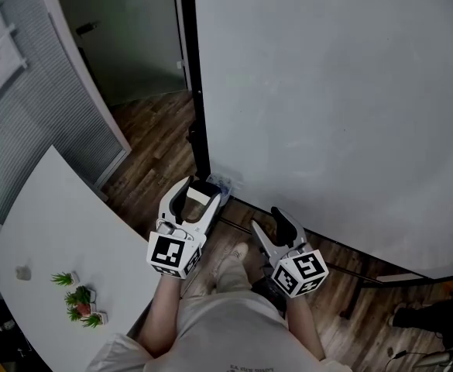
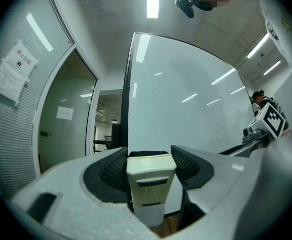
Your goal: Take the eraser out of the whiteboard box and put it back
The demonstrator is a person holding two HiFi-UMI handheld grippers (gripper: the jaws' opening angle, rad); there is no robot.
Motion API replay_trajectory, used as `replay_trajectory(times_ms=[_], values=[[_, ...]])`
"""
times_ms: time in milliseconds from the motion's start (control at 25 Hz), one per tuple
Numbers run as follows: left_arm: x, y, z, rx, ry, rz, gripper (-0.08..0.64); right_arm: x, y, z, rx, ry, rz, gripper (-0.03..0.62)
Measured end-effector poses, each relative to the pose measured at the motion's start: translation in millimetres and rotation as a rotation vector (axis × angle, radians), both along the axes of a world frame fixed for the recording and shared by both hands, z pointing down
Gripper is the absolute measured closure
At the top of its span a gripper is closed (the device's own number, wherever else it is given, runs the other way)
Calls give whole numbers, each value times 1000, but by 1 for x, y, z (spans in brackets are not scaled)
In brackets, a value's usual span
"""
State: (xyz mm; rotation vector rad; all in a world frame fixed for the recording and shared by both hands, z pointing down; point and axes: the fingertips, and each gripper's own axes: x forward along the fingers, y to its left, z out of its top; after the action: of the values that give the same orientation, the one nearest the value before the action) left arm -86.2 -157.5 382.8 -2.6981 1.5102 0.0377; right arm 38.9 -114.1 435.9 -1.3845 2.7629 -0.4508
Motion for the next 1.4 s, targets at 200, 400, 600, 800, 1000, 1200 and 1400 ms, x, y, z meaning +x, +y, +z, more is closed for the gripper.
replay_trajectory(times_ms=[200, 400, 600, 800, 1000, 1200, 1400], values=[[3, -5, 2, -6, 0, 7, 295, 2, -4, 3, -8, -1, 2, 341], [8, -9, 7, -18, -3, 16, 295, 5, -6, 5, -17, -5, 7, 341], [9, -13, 11, -25, -4, 18, 295, 4, -8, 8, -25, -6, 4, 341], [9, -18, 13, -28, -5, 19, 295, 5, -12, 10, -27, -7, 3, 341], [11, -20, 15, -35, -6, 24, 295, 7, -13, 10, -32, -4, 6, 341], [12, -22, 20, -46, -6, 25, 295, 8, -15, 13, -38, -2, 6, 341], [11, -22, 22, -54, -12, 27, 295, 6, -14, 14, -42, -5, 6, 342]])
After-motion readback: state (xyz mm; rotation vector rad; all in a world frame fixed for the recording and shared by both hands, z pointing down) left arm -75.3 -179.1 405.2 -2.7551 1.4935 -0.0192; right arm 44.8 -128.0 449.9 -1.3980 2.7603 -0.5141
